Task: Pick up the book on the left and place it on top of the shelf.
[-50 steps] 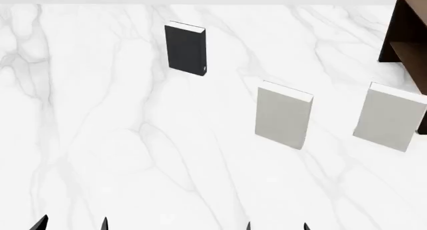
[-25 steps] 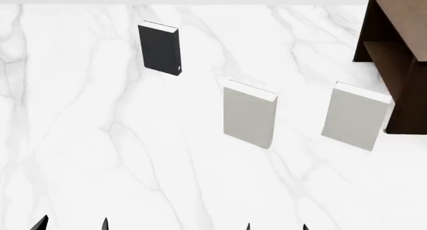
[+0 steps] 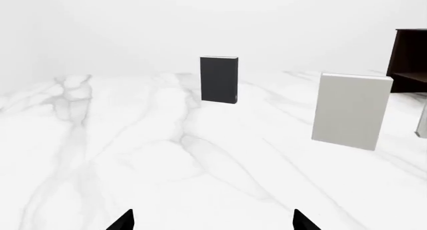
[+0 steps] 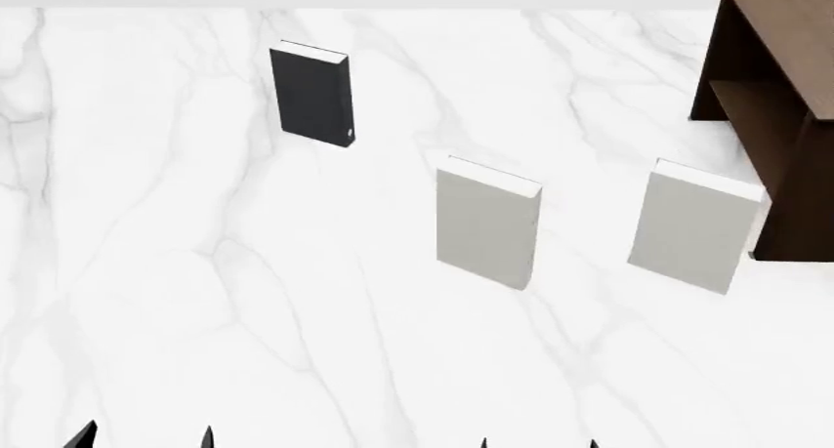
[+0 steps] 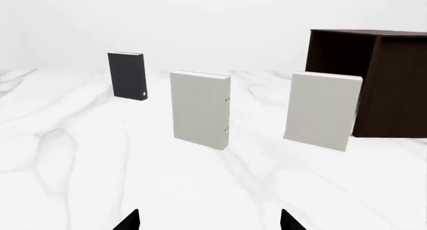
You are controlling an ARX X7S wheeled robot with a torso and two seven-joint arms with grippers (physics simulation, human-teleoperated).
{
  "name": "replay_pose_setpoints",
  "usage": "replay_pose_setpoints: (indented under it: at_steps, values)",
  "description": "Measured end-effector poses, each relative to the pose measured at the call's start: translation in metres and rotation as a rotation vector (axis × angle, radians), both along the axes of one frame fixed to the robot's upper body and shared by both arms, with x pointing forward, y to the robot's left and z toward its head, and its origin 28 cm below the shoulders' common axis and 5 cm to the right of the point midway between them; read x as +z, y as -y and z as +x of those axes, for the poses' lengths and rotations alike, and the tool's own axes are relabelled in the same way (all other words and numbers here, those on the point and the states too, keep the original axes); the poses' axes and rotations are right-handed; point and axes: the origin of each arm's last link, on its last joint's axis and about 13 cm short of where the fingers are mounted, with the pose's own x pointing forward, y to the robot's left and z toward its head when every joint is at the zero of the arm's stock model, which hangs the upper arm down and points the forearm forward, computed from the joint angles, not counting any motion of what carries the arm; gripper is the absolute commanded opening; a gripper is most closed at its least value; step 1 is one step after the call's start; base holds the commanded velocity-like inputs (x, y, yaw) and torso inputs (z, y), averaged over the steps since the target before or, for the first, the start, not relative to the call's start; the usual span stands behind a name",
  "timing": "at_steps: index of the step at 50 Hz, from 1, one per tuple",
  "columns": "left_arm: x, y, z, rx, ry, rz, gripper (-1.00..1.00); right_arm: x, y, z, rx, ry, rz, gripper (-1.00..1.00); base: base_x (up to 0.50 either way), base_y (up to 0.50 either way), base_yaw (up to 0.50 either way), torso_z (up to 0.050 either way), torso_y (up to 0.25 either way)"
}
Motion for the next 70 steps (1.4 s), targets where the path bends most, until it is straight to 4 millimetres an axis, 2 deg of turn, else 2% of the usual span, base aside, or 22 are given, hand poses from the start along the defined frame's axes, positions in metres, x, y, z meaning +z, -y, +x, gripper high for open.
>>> replay_pose_setpoints:
  at_steps: [5,10,24,32,45,70]
  values:
    - [0.005,0.000,0.002,-0.004,-0.004,0.004,1.00,0.005,0.000,0.001,-0.001,-0.002,0.002,1.00,0.00,0.00,0.00,0.000,0.000]
    - [0.024,-0.002,0.010,-0.015,-0.001,0.001,1.00,0.025,0.002,0.010,-0.001,-0.017,0.025,1.00,0.00,0.00,0.00,0.000,0.000]
    - [0.117,-0.013,0.042,-0.047,0.066,0.029,1.00,0.121,0.008,0.049,-0.032,0.012,0.014,1.00,0.00,0.00,0.00,0.000,0.000]
    - [0.151,-0.016,0.047,-0.055,0.099,0.061,1.00,0.154,0.010,0.058,-0.036,0.019,0.011,1.00,0.00,0.00,0.00,0.000,0.000]
    - [0.169,-0.019,0.049,-0.050,0.118,0.083,1.00,0.171,0.011,0.060,-0.032,0.021,0.000,1.00,0.15,0.00,0.00,0.000,0.000]
    - [0.175,-0.021,0.048,-0.042,0.129,0.087,1.00,0.179,0.011,0.060,-0.010,0.005,0.001,1.00,0.50,0.00,0.00,0.000,0.001]
